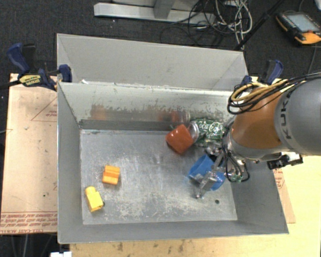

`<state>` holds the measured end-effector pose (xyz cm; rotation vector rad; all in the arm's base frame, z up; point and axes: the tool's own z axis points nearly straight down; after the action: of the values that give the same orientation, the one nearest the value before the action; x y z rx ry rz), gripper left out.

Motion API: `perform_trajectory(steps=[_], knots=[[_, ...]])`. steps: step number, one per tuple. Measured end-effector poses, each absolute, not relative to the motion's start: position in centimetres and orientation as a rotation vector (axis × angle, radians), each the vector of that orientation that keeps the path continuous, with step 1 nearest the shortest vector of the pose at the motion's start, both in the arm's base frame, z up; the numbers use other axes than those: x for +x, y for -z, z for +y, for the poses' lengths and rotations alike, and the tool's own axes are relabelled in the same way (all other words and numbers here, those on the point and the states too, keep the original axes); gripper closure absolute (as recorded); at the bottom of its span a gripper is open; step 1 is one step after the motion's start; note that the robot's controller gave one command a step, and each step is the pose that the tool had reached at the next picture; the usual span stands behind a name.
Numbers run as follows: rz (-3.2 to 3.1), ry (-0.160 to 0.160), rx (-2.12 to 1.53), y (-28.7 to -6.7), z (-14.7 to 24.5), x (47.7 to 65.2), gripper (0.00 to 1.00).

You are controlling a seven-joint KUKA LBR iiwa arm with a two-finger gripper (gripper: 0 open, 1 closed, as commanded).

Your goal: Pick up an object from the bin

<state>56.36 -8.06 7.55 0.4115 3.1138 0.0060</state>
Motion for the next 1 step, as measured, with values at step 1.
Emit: perform_trajectory(steps=[1], knots=[[3.111, -0.005, 0.457, -7.11, -8.93, 56.15, 1.00]])
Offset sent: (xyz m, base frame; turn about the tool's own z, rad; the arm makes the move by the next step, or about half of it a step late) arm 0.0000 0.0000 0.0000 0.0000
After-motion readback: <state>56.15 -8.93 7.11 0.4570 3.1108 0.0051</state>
